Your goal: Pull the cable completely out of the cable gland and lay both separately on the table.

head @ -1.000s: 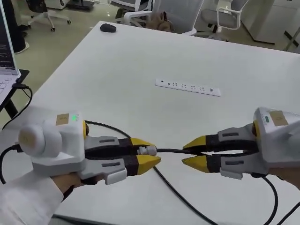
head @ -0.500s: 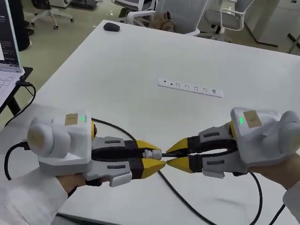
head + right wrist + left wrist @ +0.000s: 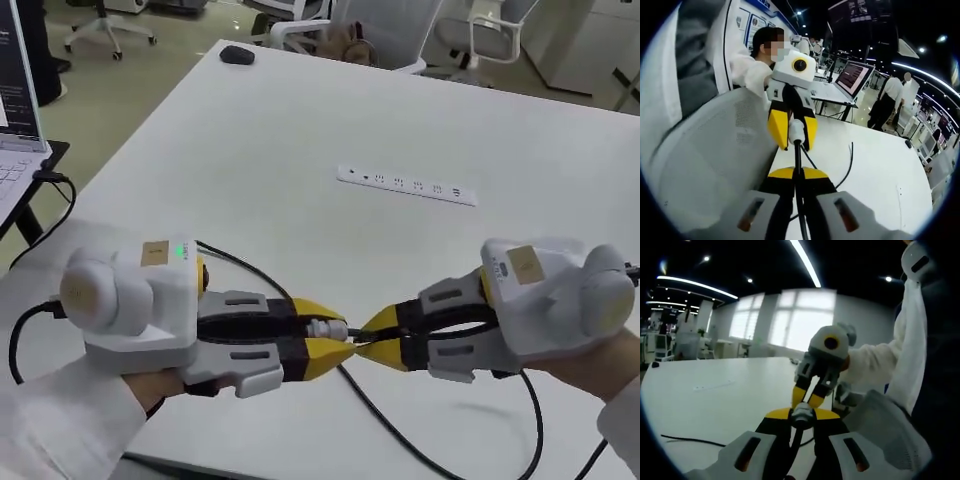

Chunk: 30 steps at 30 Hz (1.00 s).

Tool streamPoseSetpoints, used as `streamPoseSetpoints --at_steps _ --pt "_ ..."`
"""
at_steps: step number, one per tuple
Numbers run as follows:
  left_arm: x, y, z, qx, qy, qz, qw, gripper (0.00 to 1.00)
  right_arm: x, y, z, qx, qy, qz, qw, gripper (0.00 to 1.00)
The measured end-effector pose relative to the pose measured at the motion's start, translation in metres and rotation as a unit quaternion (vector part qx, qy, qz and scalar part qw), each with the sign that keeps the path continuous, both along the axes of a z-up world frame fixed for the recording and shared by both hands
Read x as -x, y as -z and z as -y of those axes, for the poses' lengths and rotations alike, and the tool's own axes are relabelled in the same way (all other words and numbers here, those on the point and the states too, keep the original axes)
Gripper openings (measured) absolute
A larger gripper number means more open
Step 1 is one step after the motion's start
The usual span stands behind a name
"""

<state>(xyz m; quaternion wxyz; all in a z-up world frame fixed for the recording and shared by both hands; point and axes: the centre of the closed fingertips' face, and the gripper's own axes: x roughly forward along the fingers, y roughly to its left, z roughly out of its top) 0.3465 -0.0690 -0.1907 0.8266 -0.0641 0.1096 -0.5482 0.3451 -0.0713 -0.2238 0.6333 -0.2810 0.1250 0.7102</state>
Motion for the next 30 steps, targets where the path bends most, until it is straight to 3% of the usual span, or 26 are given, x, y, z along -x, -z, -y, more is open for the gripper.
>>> streamPoseSetpoints --at_steps 12,30 --pt "-0.008 -0.008 -0.009 0.027 -0.022 -0.005 0.9994 0.17 -0.011 -0.002 0.018 -0.013 0.032 -0.01 0.9994 0.02" --pt "-0.011 -0.008 -0.01 0.025 -0.031 -0.003 0.9992 0.17 -0.023 0.005 0.034 -0.019 0.06 -0.016 0.9979 0.02"
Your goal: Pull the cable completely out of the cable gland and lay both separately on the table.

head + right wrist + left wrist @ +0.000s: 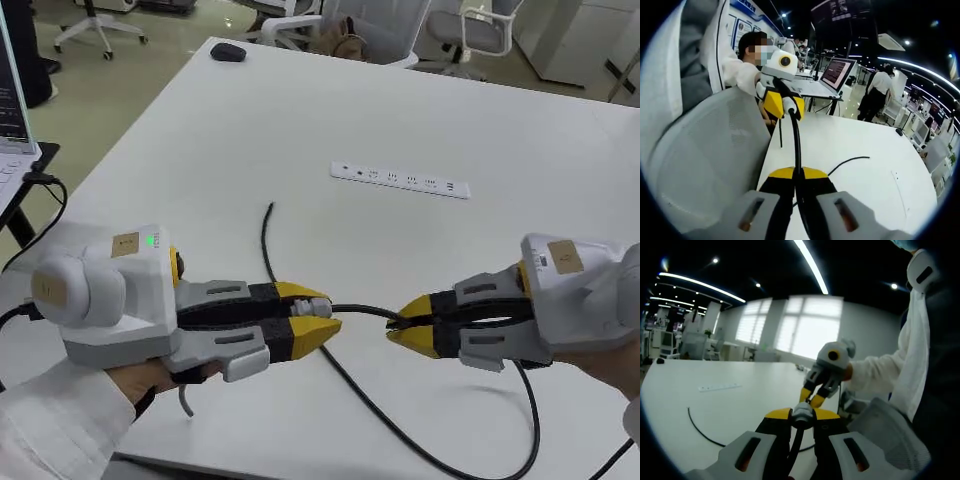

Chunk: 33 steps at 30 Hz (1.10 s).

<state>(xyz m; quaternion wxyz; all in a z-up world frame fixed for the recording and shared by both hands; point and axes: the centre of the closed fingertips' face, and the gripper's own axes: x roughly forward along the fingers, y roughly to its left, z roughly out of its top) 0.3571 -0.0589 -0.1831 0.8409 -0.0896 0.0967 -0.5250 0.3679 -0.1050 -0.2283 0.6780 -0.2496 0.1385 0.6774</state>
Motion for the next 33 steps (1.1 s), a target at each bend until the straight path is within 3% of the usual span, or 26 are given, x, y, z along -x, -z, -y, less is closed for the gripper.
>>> streamPoseSetpoints --at_steps 5,8,11,16,22,26,33 --pt "0.005 0.004 0.007 -0.019 0.013 0.009 0.9997 0.17 -0.007 0.0 0.004 -0.002 0.021 -0.007 0.9997 0.06" --pt "0.006 0.007 0.008 -0.026 0.018 0.01 0.9994 0.17 -0.006 -0.012 0.002 -0.029 0.02 -0.011 0.9993 0.08" --pt "0.005 0.008 0.007 -0.028 0.019 0.007 0.9994 0.17 0.002 -0.028 -0.007 -0.046 0.012 -0.002 0.9989 0.12" --pt "0.007 0.008 0.008 -0.021 0.024 0.006 0.9995 0.17 0.015 -0.037 -0.023 -0.049 -0.015 0.013 0.9986 0.17" --pt "0.012 0.008 0.013 -0.021 0.038 0.004 0.9991 0.17 0.029 -0.028 -0.043 -0.037 -0.049 0.013 0.998 0.14" --pt "0.015 0.009 0.015 -0.024 0.046 0.003 0.9986 0.17 0.028 -0.022 -0.046 -0.03 -0.05 0.012 0.9982 0.05" --pt "0.013 0.007 0.013 -0.017 0.041 0.002 0.999 0.17 0.028 -0.025 -0.045 -0.036 -0.054 0.011 0.9978 0.04"
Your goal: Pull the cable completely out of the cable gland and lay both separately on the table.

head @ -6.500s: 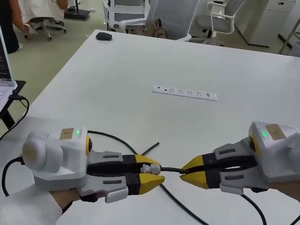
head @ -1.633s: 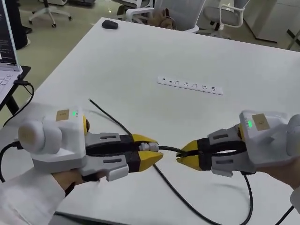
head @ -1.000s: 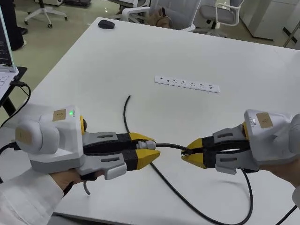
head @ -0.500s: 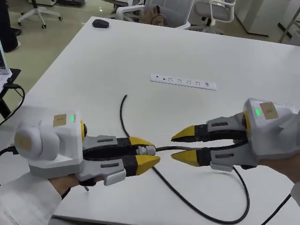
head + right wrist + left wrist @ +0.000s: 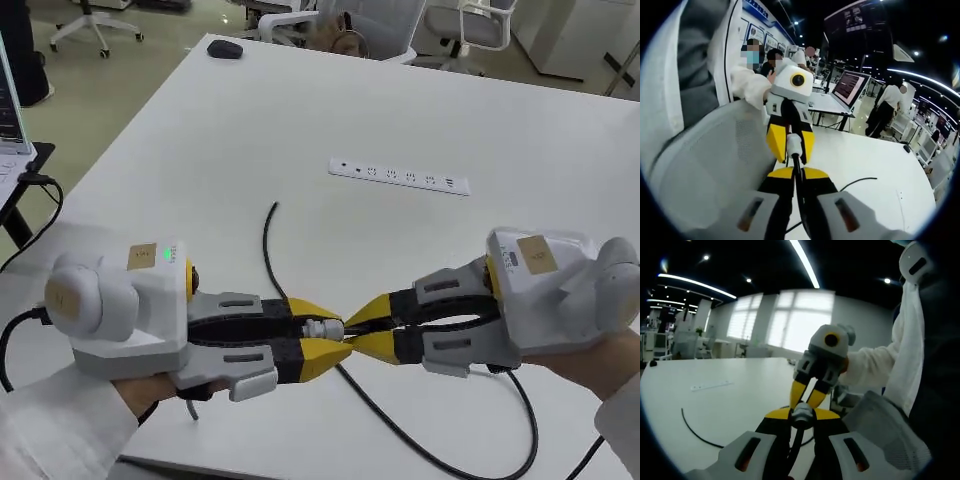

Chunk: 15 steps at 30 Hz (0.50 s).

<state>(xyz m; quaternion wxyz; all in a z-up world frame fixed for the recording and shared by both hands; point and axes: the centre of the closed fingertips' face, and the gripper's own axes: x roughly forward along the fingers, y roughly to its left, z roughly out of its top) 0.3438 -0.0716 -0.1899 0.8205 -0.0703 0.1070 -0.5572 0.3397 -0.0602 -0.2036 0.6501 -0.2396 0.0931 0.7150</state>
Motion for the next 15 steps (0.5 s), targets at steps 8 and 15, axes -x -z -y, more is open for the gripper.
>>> streamPoseSetpoints --at_steps 8,15 --pt "-0.003 -0.002 -0.004 0.004 -0.012 0.0 0.9999 0.17 -0.007 0.001 0.007 -0.008 0.012 -0.009 0.9999 0.03" --pt "-0.004 0.0 -0.005 0.0 -0.013 -0.002 0.9999 0.17 -0.011 0.006 0.022 -0.006 0.028 -0.016 0.9995 0.03"
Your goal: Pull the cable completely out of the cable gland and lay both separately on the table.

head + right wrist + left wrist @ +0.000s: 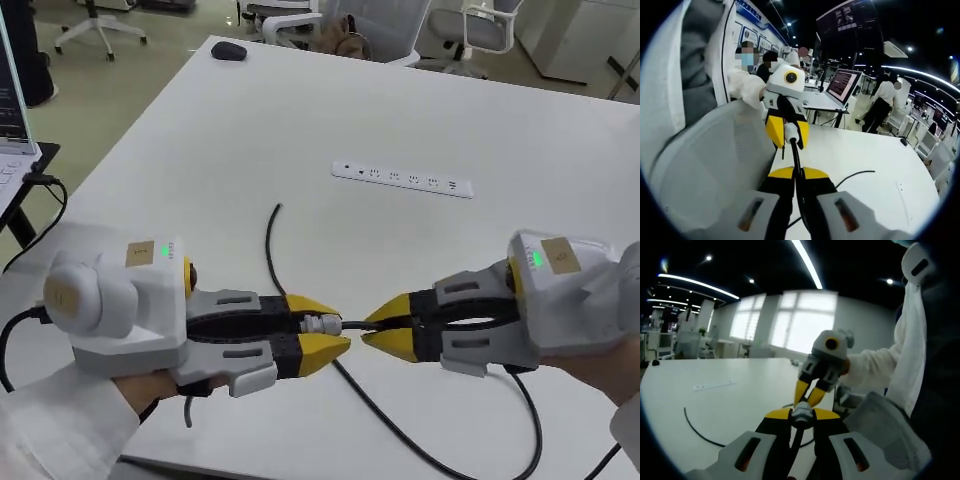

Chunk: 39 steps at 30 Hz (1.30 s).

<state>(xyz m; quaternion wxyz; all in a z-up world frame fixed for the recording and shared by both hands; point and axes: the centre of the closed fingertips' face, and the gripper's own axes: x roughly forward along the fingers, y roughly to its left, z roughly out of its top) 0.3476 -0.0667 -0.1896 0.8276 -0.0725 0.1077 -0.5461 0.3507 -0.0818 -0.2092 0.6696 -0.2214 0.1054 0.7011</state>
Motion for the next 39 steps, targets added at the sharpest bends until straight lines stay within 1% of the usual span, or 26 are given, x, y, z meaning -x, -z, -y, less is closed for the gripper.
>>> streamPoseSetpoints --at_steps 3,6,10,11,14,16,20,25,26,28,29,30,31,33,36,38,39 --pt "-0.001 0.001 -0.001 -0.001 -0.001 -0.001 1.0 0.17 -0.004 0.002 0.008 -0.001 0.013 -0.002 0.9999 0.03" --pt "-0.002 0.0 -0.002 0.002 -0.006 -0.001 1.0 0.17 -0.007 0.0 0.014 -0.009 0.027 -0.008 0.9995 0.03" --pt "-0.004 -0.001 -0.004 0.005 -0.01 -0.002 0.9999 0.17 -0.009 0.002 0.022 -0.008 0.039 -0.012 0.9992 0.03" --pt "-0.004 -0.001 -0.004 0.005 -0.011 -0.003 0.9999 0.17 -0.011 0.004 0.027 -0.007 0.042 -0.012 0.999 0.03" --pt "-0.005 0.0 -0.005 0.006 -0.013 -0.004 0.9999 0.17 -0.011 0.004 0.028 -0.009 0.047 -0.016 0.9987 0.03" --pt "-0.005 0.0 -0.005 0.004 -0.014 -0.002 0.9999 0.17 -0.01 0.005 0.027 -0.012 0.05 -0.022 0.9985 0.03" --pt "-0.005 0.001 -0.004 -0.003 -0.012 0.0 0.9999 0.17 -0.008 0.012 0.025 0.0 0.049 -0.031 0.9983 0.03" --pt "-0.004 0.002 -0.003 -0.004 -0.009 0.001 1.0 0.17 -0.008 0.015 0.026 0.009 0.051 -0.037 0.998 0.04" --pt "-0.004 0.001 -0.003 -0.004 -0.008 0.002 1.0 0.17 -0.007 0.015 0.025 0.012 0.051 -0.034 0.998 0.04" --pt "-0.002 0.002 -0.002 -0.006 -0.005 0.003 1.0 0.17 -0.006 0.016 0.024 0.02 0.049 -0.037 0.9979 0.06" --pt "-0.001 0.002 0.0 -0.009 -0.004 0.005 0.9999 0.17 -0.005 0.018 0.024 0.034 0.047 -0.038 0.9976 0.09" --pt "-0.001 0.003 0.0 -0.011 -0.002 0.006 0.9999 0.17 -0.005 0.019 0.024 0.039 0.045 -0.033 0.9977 0.13" --pt "-0.001 0.004 0.0 -0.014 -0.001 0.007 0.9999 0.17 -0.004 0.017 0.021 0.038 0.038 -0.027 0.9982 0.16" --pt "-0.001 0.004 0.0 -0.018 0.0 0.01 0.9998 0.17 -0.005 0.011 0.013 0.031 0.031 -0.025 0.9987 0.19" --pt "-0.001 0.004 0.0 -0.019 0.0 0.012 0.9997 0.17 0.001 0.0 -0.003 0.018 0.006 -0.018 0.9997 0.2" --pt "-0.001 0.002 0.0 -0.018 -0.001 0.015 0.9997 0.17 0.005 -0.003 -0.014 0.018 -0.017 -0.01 0.9996 0.2" --pt "-0.001 0.002 0.0 -0.017 -0.001 0.015 0.9997 0.17 0.006 -0.003 -0.018 0.02 -0.023 -0.006 0.9995 0.2"
